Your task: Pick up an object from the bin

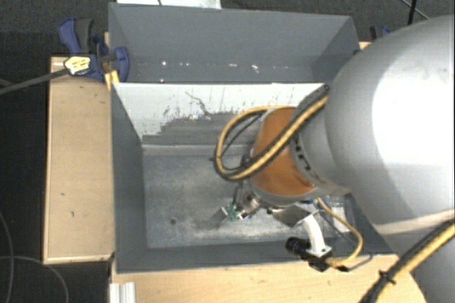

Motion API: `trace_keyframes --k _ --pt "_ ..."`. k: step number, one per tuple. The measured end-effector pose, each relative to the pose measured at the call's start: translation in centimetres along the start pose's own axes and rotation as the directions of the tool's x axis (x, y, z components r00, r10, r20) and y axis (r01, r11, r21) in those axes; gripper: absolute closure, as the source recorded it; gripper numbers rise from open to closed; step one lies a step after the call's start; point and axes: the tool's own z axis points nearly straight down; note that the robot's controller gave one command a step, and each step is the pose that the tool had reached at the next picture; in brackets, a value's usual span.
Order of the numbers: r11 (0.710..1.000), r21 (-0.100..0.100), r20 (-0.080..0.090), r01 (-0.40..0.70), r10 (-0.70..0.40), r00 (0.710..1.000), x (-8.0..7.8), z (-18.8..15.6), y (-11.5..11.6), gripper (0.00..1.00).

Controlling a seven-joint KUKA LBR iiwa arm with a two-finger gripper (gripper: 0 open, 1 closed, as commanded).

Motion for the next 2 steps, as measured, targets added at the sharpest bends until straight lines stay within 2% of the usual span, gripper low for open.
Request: trace_keyframes --k 1,2 --pt "0.973 0.000 0.003 0.232 -0.232 0.973 -3.74 -0.03 -1.86 0.00" --pt "0.973 0.000 0.003 0.229 -0.229 0.973 -3.67 -0.04 -1.83 1.00"
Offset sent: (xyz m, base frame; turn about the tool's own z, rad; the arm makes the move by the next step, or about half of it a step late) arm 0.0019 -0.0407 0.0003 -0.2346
